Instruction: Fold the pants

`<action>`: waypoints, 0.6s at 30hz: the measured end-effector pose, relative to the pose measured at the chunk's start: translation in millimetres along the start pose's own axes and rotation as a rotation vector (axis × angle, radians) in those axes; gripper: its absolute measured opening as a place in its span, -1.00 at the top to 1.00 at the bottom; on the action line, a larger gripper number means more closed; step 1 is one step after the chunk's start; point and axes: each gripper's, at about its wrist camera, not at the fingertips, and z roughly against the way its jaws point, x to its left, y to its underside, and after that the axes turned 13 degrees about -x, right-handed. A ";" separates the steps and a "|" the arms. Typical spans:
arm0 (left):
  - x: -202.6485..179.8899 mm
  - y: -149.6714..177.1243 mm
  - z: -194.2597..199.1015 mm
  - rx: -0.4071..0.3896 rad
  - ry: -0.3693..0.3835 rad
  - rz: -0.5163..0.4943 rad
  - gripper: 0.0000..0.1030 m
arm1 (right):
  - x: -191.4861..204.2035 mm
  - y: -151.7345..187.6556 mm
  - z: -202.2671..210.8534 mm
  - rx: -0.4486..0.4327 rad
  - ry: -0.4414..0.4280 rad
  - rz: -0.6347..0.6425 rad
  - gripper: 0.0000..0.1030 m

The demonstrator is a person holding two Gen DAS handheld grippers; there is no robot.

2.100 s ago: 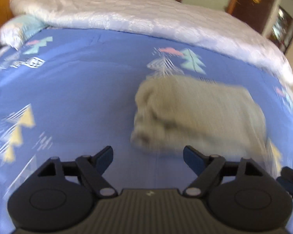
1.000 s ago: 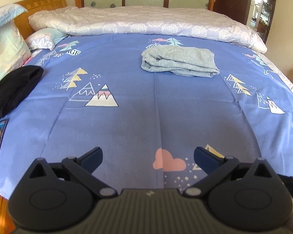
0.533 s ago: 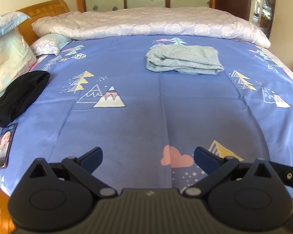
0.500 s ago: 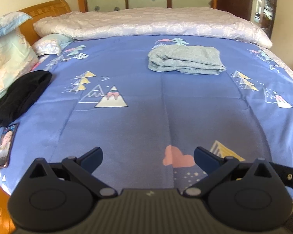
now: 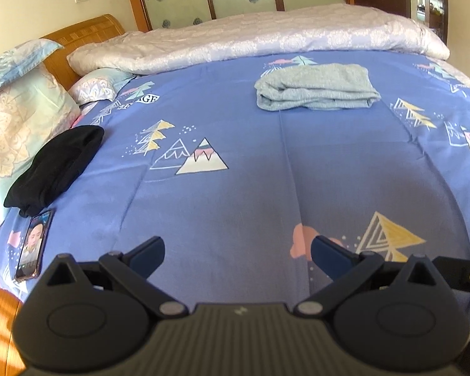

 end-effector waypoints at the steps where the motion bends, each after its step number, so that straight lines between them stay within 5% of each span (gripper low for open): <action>1: -1.3 1.4 0.2 0.001 0.000 -0.006 -1.00 | -0.4 0.5 -0.5 0.003 0.001 -0.002 -0.72; 18: -4.7 13.0 -10.4 0.099 -0.003 -0.039 -1.00 | -7.8 0.9 -6.5 0.032 0.013 -0.030 -0.72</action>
